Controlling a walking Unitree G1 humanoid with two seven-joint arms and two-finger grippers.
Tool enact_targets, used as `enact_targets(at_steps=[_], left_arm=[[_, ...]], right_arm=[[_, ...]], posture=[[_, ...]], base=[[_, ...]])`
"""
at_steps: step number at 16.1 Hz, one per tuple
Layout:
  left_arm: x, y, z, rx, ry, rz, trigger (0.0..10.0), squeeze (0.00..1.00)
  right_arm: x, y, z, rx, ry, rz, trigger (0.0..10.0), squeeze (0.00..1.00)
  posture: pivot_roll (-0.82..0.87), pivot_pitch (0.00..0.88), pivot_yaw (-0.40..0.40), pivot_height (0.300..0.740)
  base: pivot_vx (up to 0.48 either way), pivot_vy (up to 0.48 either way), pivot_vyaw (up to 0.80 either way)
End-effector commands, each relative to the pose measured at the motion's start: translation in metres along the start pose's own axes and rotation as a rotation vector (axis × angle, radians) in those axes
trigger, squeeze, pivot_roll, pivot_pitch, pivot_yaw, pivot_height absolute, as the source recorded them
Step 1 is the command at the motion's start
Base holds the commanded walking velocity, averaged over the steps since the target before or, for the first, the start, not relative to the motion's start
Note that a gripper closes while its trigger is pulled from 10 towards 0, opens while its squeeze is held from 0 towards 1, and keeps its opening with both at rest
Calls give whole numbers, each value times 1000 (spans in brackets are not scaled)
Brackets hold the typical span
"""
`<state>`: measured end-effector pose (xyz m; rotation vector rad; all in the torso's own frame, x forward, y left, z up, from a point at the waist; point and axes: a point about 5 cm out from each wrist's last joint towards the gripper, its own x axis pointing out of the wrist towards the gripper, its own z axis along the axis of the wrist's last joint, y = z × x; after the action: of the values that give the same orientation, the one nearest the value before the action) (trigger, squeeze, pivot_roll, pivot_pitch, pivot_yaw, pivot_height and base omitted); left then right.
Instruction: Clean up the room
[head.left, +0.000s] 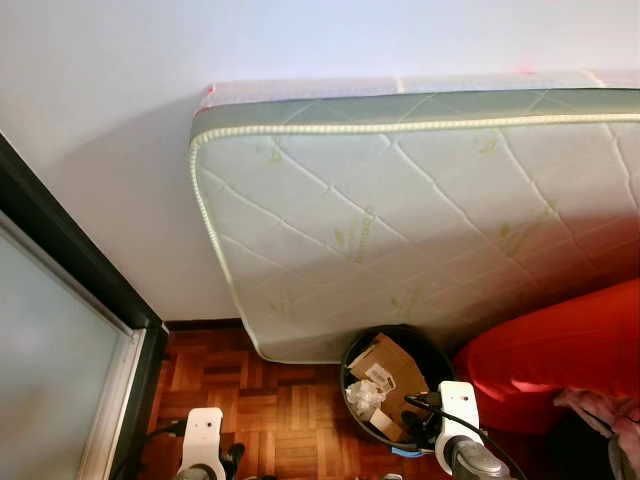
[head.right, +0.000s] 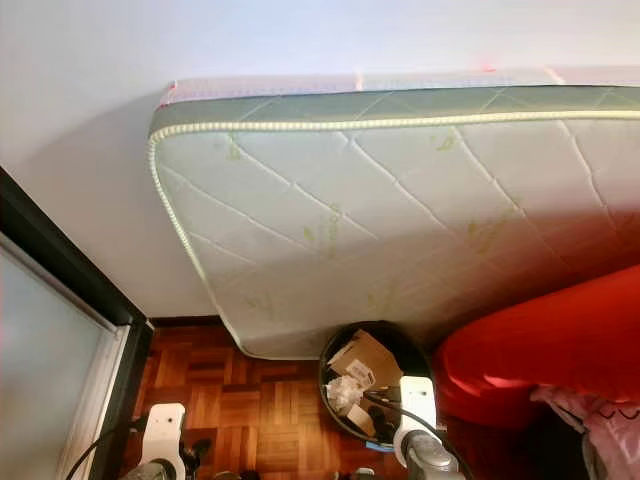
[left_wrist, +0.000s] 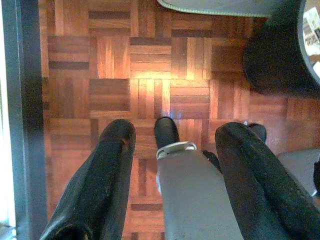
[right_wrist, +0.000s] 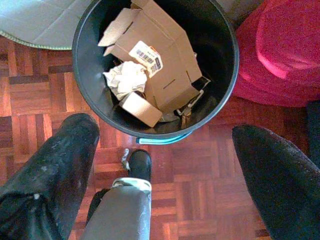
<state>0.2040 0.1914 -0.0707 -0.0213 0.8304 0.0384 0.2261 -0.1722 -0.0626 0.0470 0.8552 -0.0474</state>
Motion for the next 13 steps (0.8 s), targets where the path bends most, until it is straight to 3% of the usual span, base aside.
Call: enact_targets(at_steps=[1, 13], left_arm=[[-5, 5, -19, 10, 74, 10, 10000, 0], [-6, 3, -26, 21, 98, -4, 10000, 0]], right_arm=[[-1, 1, -7, 5, 33, -4, 10000, 0], [-4, -3, -20, -27, 62, 17, 10000, 0]], posture=[[-65, 128, -6, 740], [-67, 106, 1, 740]], base=[[0, 0, 0], [0, 0, 0]])
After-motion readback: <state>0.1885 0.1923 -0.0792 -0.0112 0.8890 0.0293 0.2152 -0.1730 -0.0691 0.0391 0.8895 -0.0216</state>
